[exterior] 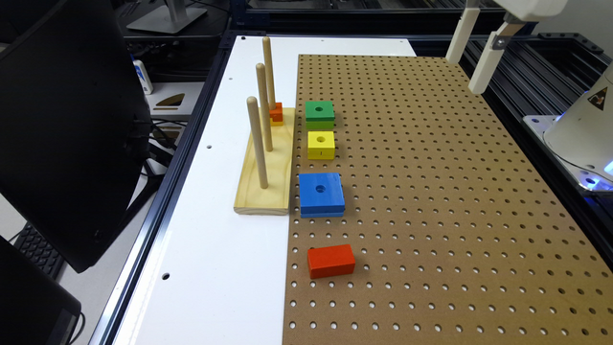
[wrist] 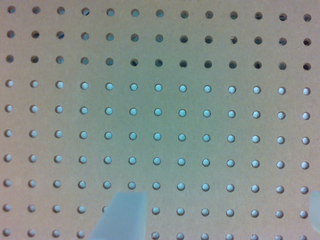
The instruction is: Pick up yellow block.
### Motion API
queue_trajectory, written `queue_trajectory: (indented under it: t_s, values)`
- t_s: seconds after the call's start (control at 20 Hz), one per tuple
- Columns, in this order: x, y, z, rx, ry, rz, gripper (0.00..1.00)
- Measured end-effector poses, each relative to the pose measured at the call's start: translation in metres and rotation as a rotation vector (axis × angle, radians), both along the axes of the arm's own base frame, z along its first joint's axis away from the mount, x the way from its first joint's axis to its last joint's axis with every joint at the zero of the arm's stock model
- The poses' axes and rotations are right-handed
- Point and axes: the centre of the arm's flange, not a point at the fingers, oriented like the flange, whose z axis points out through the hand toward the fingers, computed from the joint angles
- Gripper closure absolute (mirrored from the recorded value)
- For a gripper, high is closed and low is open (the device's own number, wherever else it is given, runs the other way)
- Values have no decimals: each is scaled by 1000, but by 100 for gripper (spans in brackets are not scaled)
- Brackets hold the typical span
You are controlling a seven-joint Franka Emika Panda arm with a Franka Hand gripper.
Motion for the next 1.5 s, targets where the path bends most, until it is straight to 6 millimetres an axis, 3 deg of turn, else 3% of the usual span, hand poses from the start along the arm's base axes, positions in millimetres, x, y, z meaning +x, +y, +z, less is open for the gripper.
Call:
queue_trajectory:
  t_s: [0.9, 1.5]
  values:
    - [1, -1, 1, 0, -4, -5, 0]
    - [13, -6, 13, 1, -32, -16, 0]
